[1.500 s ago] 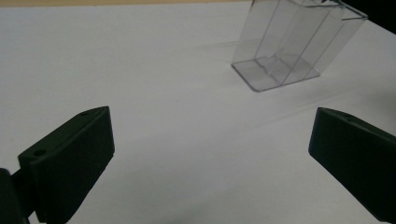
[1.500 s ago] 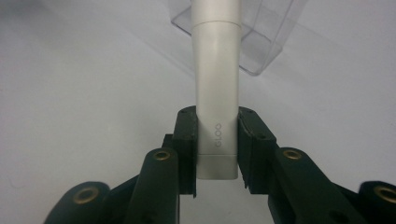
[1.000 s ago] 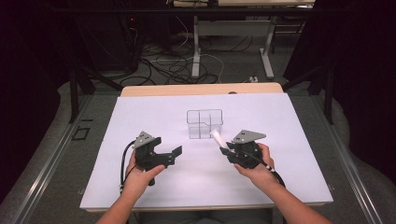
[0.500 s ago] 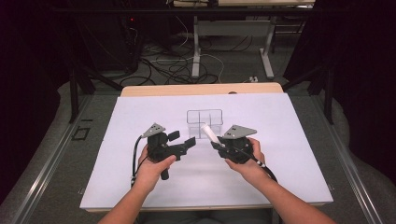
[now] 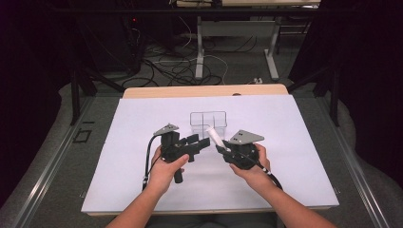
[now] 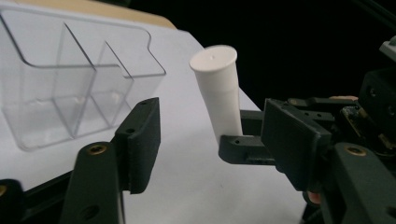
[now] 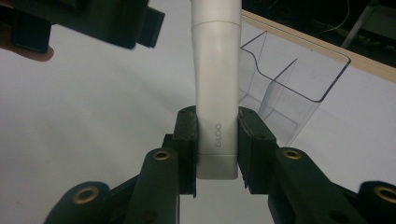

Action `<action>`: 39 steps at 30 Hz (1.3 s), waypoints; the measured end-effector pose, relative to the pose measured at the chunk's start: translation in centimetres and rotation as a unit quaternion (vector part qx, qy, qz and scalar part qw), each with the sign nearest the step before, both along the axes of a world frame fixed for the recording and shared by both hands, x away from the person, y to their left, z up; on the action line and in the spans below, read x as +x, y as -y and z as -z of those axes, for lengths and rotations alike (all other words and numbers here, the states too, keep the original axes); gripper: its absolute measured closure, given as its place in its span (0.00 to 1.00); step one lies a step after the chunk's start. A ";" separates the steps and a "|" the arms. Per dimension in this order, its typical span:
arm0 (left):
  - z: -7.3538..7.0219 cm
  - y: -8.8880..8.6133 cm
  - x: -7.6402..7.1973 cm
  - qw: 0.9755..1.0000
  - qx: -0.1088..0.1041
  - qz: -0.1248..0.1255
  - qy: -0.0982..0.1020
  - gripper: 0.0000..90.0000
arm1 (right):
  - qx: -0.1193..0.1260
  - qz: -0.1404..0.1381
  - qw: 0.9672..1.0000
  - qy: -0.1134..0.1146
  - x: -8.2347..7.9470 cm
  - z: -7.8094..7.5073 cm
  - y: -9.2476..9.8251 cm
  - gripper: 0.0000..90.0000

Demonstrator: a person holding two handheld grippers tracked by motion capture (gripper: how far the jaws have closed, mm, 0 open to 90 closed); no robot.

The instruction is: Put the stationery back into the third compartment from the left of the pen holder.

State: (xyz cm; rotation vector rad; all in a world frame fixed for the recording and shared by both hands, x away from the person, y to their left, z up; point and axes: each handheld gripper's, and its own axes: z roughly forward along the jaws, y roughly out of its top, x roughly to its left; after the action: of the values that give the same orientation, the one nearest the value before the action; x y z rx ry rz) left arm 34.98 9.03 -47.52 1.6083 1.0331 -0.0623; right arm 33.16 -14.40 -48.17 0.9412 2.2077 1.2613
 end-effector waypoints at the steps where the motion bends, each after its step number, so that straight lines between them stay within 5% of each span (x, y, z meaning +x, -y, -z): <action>1: 0.1 0.1 0.1 1.000 -0.003 0.004 -0.008 0.47 | -0.001 -0.001 1.000 0.001 -0.1 0.0 -0.1 0.79; 9: 0.6 0.6 1.1 0.998 -0.033 0.002 -0.047 0.54 | -0.002 -0.009 1.000 0.003 -0.4 0.2 -0.5 0.79; 18: 0.7 1.9 1.3 0.998 -0.050 -0.007 -0.047 0.59 | 0.002 -0.012 1.000 0.000 -0.5 0.2 -0.8 0.79; 39: 1.0 2.6 1.7 0.997 -0.053 -0.026 -0.058 0.72 | 0.007 -0.026 1.000 0.001 -0.8 0.3 -1.3 0.79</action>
State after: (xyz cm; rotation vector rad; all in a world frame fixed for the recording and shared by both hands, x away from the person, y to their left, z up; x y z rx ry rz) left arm 36.70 6.44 -48.55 1.4952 1.1424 -0.1737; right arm 32.33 -13.05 -48.42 0.8920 2.2381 1.3029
